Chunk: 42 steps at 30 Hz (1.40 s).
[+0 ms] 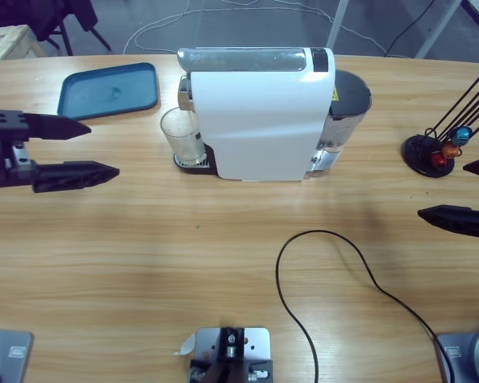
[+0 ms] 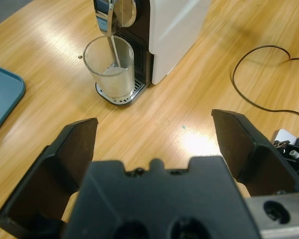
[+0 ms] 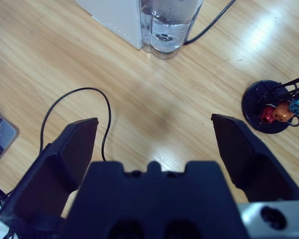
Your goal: Pour coffee
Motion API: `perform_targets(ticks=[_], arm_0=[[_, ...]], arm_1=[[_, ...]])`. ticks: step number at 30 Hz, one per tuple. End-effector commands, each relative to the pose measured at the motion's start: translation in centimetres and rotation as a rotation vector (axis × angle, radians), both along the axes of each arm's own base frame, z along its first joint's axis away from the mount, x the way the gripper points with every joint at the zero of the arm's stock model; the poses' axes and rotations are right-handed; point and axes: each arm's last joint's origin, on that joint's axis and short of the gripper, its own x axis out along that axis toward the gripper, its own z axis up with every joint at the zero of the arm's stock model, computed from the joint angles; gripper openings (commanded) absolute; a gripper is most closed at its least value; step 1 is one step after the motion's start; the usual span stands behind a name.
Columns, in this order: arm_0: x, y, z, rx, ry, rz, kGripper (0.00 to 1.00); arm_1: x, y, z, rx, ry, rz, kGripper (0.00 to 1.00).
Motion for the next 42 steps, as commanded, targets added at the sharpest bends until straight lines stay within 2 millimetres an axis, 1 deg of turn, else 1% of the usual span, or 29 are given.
perform_targets(ticks=[1, 8, 28, 36, 42], arm_0=[[-0.65, 0.25, -0.68, 0.002, 0.023, -0.011, 1.000], [-0.56, 0.24, -0.96, 0.014, 0.028, -0.003, 1.000], [-0.28, 0.23, -0.87, 0.029, 0.012, 0.021, 1.000], [-0.35, 0.29, -1.28, 0.039, 0.023, 0.022, 1.000], [-0.73, 0.48, -0.91, 0.014, 0.009, 0.013, 1.000]], arm_1=[[0.10, 0.11, -0.52, -0.035, 0.013, 0.005, 1.000], [0.16, 0.16, -0.52, -0.037, 0.014, 0.005, 1.000], [0.36, 0.34, -0.61, -0.043, 0.022, 0.009, 1.000], [0.41, 0.37, -0.59, -0.044, 0.022, 0.008, 1.000], [0.49, 0.44, -0.66, -0.047, 0.026, 0.009, 1.000]])
